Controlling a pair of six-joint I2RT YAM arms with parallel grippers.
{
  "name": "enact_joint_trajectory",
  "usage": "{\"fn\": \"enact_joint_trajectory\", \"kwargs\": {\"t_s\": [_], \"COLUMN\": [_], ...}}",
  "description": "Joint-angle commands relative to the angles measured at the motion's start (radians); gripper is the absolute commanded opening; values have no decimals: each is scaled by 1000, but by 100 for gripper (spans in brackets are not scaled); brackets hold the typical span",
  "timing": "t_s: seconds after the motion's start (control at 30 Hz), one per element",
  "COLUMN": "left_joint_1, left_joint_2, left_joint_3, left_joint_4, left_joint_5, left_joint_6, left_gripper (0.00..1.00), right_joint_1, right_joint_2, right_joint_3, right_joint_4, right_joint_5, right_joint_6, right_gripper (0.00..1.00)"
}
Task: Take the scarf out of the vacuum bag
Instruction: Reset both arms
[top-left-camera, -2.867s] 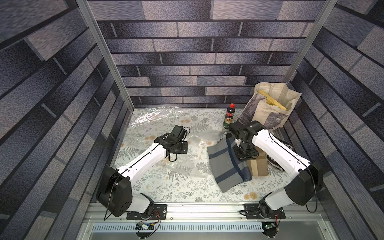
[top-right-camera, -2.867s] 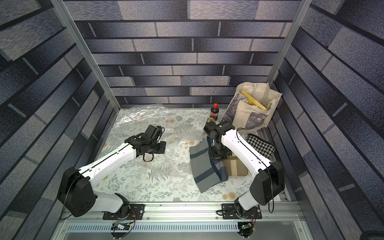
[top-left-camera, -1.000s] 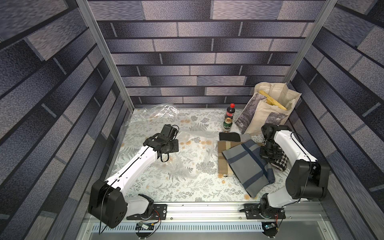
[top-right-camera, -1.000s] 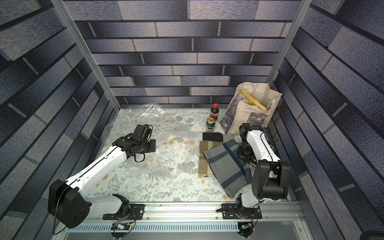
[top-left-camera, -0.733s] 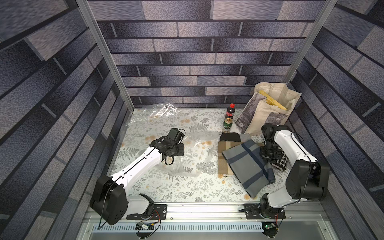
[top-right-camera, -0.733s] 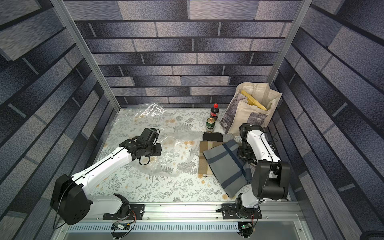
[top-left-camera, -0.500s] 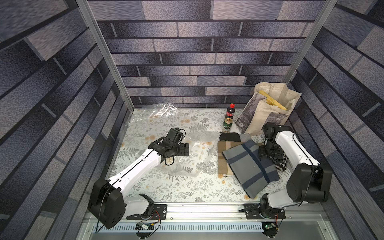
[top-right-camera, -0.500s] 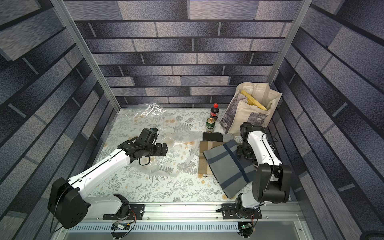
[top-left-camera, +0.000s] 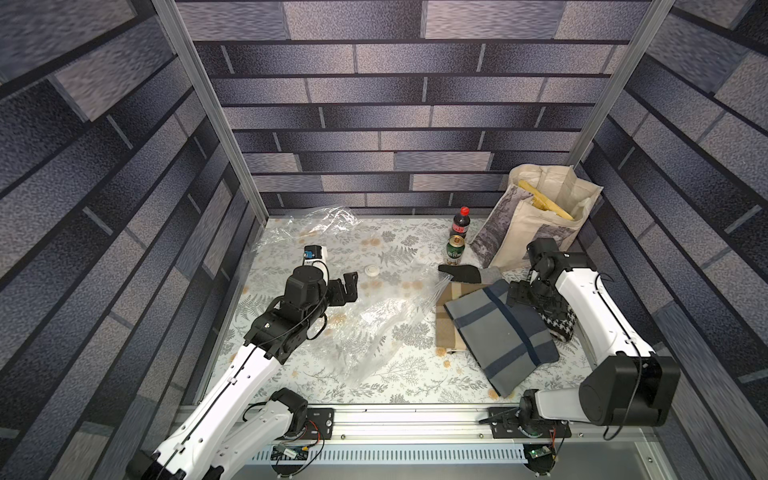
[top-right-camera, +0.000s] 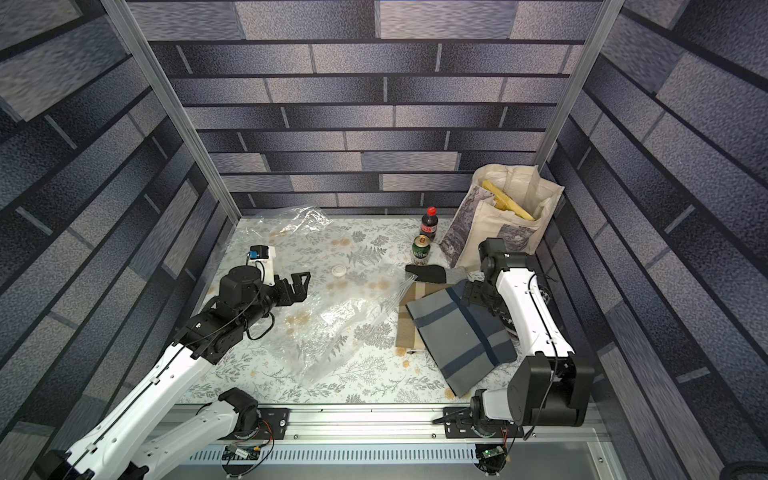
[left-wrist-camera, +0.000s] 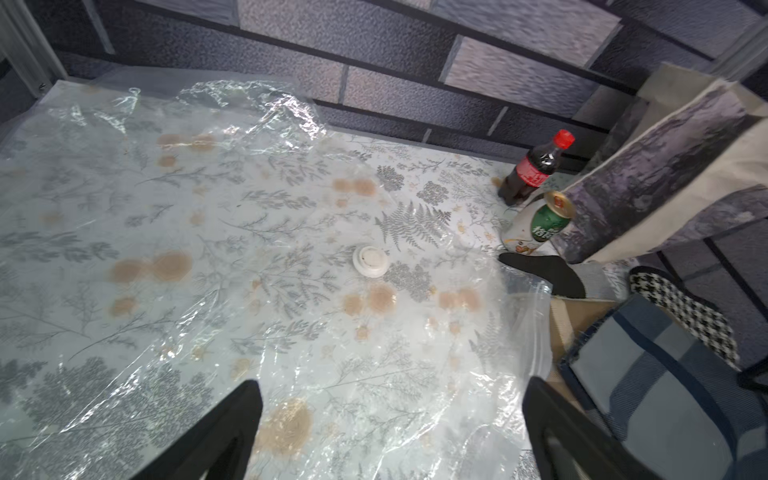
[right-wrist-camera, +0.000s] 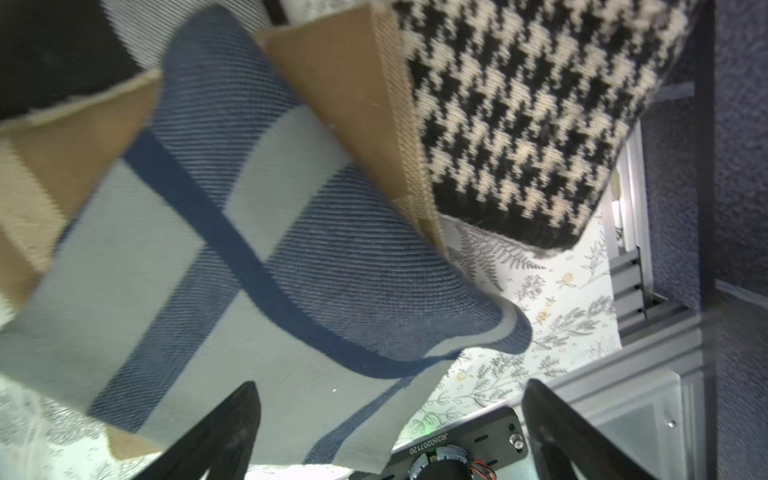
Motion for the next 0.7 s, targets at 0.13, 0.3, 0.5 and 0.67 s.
{"fn": "enact_joint_trajectory", "kwargs": {"t_s": [0.13,0.3,0.5,0.67], "left_joint_1": [73,195,362,436], "left_joint_2": [63,166,242,122], "left_joint_3": [-16,128,186,-190], "left_joint_4": [23,-32,-11,602], "left_joint_5": [-163,-179,-138,-175], "left_joint_6": [-135,-135,-32,44], "left_gripper": [100,100,100,100], "right_joint_1": [32,33,49,51], "right_joint_2": [-224,-352,-413,-331], "right_joint_3": [-83,-250,-434,-446], "right_joint_4": [429,748,1055,997], "right_joint_5": [-487,-490,-308,-86], "right_joint_6": [86,108,39,-117], "right_gripper": [100,100,100,100]}}
